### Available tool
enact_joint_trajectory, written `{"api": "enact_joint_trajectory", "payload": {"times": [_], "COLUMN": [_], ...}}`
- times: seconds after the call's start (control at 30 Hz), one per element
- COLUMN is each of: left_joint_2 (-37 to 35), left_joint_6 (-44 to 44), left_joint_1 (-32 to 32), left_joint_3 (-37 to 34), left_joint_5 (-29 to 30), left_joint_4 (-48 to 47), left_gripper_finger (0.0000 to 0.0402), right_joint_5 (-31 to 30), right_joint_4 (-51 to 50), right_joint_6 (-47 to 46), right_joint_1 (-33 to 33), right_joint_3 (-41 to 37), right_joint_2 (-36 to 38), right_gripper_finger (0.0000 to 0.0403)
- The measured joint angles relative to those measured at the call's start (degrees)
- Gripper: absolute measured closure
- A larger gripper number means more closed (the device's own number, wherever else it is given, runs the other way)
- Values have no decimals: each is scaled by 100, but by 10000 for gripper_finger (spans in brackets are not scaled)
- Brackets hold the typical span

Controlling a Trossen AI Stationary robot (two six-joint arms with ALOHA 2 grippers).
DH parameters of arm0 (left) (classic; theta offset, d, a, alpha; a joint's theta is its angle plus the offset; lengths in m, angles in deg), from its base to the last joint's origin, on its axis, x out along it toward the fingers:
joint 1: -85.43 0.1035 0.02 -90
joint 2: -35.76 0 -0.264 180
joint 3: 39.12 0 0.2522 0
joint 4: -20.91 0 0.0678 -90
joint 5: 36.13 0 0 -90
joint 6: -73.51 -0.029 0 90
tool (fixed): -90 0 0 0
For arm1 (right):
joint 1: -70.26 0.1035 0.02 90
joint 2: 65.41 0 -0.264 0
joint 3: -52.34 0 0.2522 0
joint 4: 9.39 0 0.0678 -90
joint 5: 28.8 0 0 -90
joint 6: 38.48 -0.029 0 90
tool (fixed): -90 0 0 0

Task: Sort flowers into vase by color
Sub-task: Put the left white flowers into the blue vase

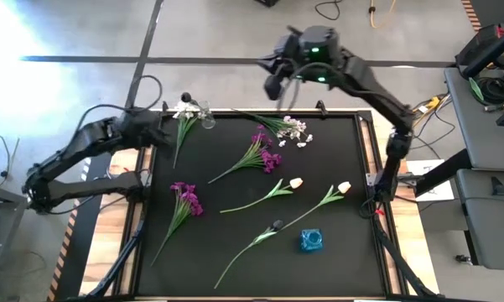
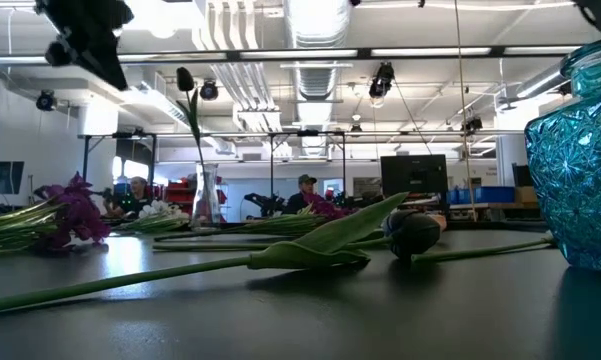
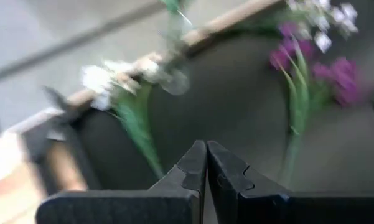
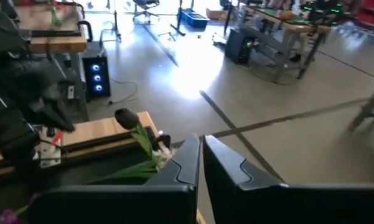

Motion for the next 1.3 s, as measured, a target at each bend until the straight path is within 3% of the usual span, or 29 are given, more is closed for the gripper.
{"api": "enact_joint_trajectory", "payload": {"times": [0.17,0.27,0.5,0.67,0.83,1.03,1.3], "left_joint_2": [-353,-615,-305,491,1297,2046,2185], "left_joint_6": [-39,173,655,694,336,175,153], "left_joint_1": [434,716,1600,2311,2768,2700,2650], "left_joint_3": [-1036,-1669,-2576,-2629,-2408,-2101,-1923], "left_joint_5": [-1524,-1898,-1889,-1318,-1294,-1013,-998], "left_joint_4": [1261,1652,2382,2412,2486,2208,1907], "left_gripper_finger": [402,402,402,402,393,330,236], "right_joint_5": [-295,-531,-1038,-1146,-1146,-1146,-1144], "right_joint_4": [-710,-1101,-1569,-1573,-1577,-1594,-1593], "right_joint_6": [46,38,-111,-166,-168,-159,-100], "right_joint_1": [6,6,126,234,234,234,232], "right_joint_3": [0,0,0,0,0,0,0], "right_joint_2": [575,856,1241,1294,1248,1131,1019], "right_gripper_finger": [390,390,390,390,390,390,390]}}
